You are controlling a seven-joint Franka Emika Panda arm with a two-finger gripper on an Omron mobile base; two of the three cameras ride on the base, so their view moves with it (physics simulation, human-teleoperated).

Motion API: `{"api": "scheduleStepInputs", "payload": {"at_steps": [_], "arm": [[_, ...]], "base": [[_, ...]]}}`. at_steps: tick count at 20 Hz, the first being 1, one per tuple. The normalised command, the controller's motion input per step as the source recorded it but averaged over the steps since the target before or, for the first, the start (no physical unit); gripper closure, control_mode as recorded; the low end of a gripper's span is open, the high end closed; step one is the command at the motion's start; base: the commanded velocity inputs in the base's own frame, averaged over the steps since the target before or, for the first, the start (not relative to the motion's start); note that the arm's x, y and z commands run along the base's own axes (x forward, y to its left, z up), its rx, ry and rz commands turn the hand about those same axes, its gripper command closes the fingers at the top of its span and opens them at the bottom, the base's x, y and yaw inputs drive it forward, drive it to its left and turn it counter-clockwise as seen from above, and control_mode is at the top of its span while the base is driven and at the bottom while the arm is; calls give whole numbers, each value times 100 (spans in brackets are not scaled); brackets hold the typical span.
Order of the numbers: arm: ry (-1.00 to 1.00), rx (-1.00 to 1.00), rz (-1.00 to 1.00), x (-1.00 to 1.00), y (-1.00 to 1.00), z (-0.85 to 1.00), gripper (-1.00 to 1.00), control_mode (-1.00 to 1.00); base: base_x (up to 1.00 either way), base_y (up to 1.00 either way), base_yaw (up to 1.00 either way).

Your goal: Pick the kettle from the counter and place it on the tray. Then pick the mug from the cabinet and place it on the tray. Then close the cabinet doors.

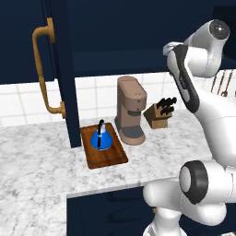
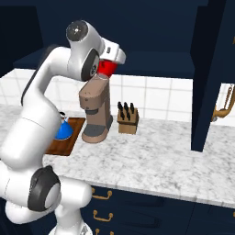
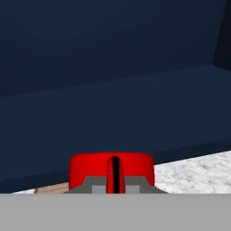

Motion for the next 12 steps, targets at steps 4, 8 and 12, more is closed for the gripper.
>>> {"api": "scheduleStepInputs", "payload": {"at_steps": [4,8,12], "arm": [[-7,-2,16,-76,36,0,100,-100],[-2,-4,17,-43,55,-14,100,-100],[1,-6,14,-3,84,-41,100,-100]], "base": [[0,0,0],[0,0,0],[0,0,0]]}}
